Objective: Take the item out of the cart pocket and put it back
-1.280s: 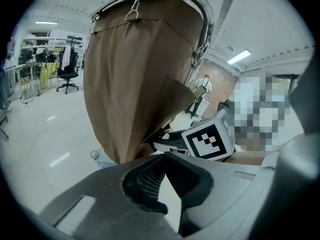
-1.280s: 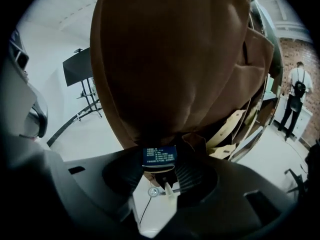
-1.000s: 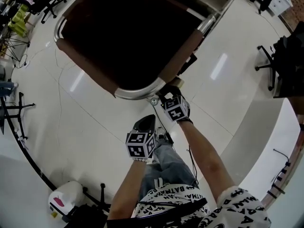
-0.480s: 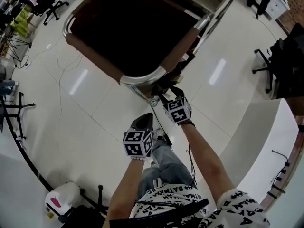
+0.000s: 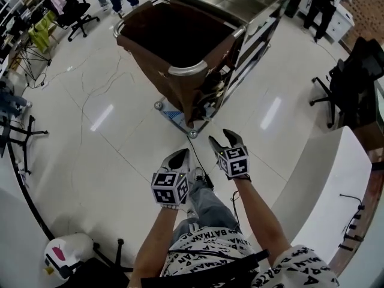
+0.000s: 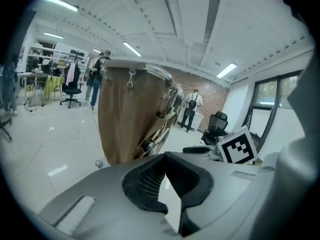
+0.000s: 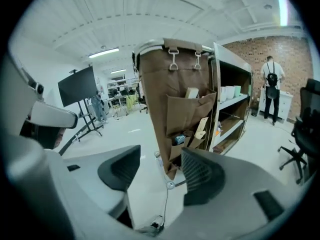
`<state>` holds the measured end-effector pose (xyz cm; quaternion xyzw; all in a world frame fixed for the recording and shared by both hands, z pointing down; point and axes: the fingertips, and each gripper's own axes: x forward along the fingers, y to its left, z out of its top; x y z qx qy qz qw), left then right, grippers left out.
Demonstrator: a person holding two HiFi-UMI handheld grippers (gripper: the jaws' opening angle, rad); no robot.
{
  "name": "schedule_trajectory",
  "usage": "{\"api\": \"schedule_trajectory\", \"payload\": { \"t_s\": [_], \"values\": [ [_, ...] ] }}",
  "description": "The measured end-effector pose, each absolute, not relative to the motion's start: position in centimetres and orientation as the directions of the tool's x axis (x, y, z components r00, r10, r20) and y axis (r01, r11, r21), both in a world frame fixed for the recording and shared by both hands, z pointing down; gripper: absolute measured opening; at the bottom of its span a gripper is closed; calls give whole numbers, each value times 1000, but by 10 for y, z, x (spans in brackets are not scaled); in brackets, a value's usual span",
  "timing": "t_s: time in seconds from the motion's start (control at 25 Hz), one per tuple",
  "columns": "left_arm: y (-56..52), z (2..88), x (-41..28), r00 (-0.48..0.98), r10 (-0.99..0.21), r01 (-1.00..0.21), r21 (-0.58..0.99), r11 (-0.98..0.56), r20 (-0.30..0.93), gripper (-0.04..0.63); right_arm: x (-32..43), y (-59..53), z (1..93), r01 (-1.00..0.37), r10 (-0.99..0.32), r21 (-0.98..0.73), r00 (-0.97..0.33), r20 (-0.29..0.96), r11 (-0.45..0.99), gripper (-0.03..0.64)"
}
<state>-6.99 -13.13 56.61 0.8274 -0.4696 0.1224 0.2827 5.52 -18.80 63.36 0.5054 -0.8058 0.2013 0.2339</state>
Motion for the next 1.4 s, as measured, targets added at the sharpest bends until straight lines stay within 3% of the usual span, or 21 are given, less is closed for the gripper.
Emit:
{"api": "schedule_trajectory", "payload": {
  "t_s": [0.16,0.28,0.44,0.56,0.92,1.4],
  "values": [
    [-76,533,-88,511,-756,-854,346,-389,409,0,43,-120,590,-895,-736,-111,-420,531,431,268],
    [-36,509,-98,497,-785,-855,366,-368,371,0,32,-78,557,-887,-745,-110,-438,503,448,222],
    [2,480,-94,515,-801,-832,402,-382,305,0,27,-39,514,-893,-780,-97,-434,451,440,48],
    [25,466,-82,533,-799,-823,392,-412,279,0,29,-11,491,-893,-795,-148,-446,410,425,0],
    [38,420,-70,528,-820,-828,347,-440,219,0,38,19,433,-865,-796,-193,-502,338,463,2],
    [41,415,-48,517,-828,-839,325,-438,218,0,53,34,446,-851,-773,-197,-525,357,487,5]
  ]
}}
